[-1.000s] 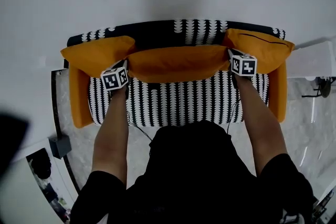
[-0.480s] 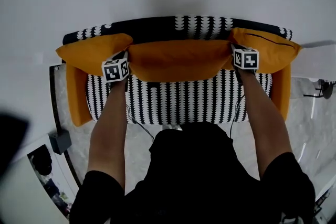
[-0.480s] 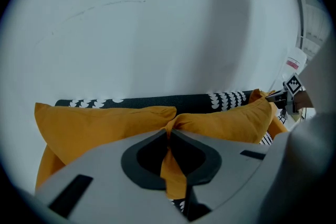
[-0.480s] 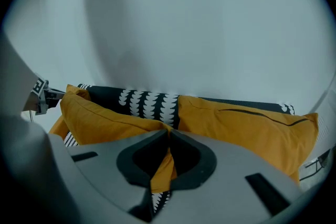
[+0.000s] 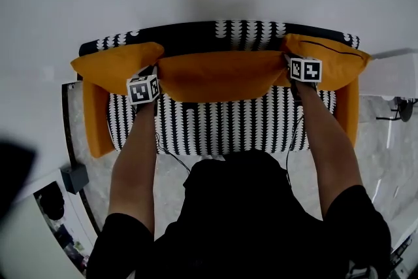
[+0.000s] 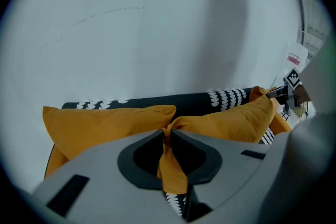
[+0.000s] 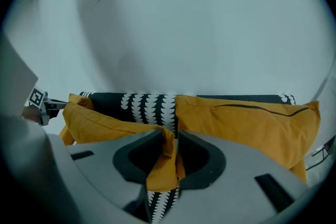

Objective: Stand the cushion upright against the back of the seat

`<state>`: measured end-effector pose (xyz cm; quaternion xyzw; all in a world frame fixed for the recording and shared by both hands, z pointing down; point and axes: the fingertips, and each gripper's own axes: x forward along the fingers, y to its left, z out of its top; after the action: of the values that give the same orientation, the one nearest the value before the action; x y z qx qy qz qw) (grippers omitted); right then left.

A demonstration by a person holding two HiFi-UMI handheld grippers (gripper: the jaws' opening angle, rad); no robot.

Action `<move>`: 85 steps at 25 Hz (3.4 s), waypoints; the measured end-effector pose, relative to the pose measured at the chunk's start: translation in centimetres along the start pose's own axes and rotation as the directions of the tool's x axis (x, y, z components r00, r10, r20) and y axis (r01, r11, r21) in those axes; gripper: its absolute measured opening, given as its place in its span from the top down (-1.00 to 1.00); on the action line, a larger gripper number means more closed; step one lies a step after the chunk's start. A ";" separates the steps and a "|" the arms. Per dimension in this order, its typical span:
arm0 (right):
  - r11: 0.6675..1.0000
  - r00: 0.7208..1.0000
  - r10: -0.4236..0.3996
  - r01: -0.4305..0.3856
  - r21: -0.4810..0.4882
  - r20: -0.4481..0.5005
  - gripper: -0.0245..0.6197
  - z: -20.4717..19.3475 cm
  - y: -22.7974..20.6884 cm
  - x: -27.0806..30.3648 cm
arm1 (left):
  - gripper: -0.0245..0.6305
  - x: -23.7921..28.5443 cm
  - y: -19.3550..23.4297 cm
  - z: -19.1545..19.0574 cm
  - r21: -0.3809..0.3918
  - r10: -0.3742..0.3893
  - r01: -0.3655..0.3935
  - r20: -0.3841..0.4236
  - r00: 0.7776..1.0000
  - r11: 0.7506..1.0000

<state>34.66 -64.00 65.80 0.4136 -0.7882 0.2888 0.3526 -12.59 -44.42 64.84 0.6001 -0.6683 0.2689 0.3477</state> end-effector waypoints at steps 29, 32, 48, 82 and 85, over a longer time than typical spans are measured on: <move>0.944 0.856 0.329 -0.314 -0.106 0.399 0.81 -8.3 28.3 -28.7 | 0.87 -28.6 -10.6 -6.1 0.096 -0.408 0.399 0.311 0.859 0.912; 0.945 0.847 0.328 -0.287 -0.159 0.419 0.81 -10.0 30.8 -31.7 | 0.87 -31.9 -12.6 -7.8 0.170 -0.452 0.419 0.305 0.838 0.892; 0.929 0.782 0.371 -0.317 -0.193 0.501 0.81 -16.8 36.2 -40.2 | 0.87 -41.7 -18.8 -13.6 0.297 -0.576 0.497 0.328 0.749 0.816; 0.872 0.744 0.490 -0.409 -0.271 0.454 0.81 -27.4 30.1 -51.3 | 0.87 -49.4 -31.2 -21.6 0.203 -0.435 0.385 0.420 0.797 0.900; 0.868 0.746 0.496 -0.415 -0.271 0.445 0.81 -28.9 29.7 -51.7 | 0.87 -49.8 -32.4 -22.7 0.200 -0.432 0.384 0.424 0.796 0.902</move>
<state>39.59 -4.65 36.73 0.2399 -0.9489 0.1866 0.0853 24.56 -0.49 37.66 0.7933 -0.5710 0.0726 0.1983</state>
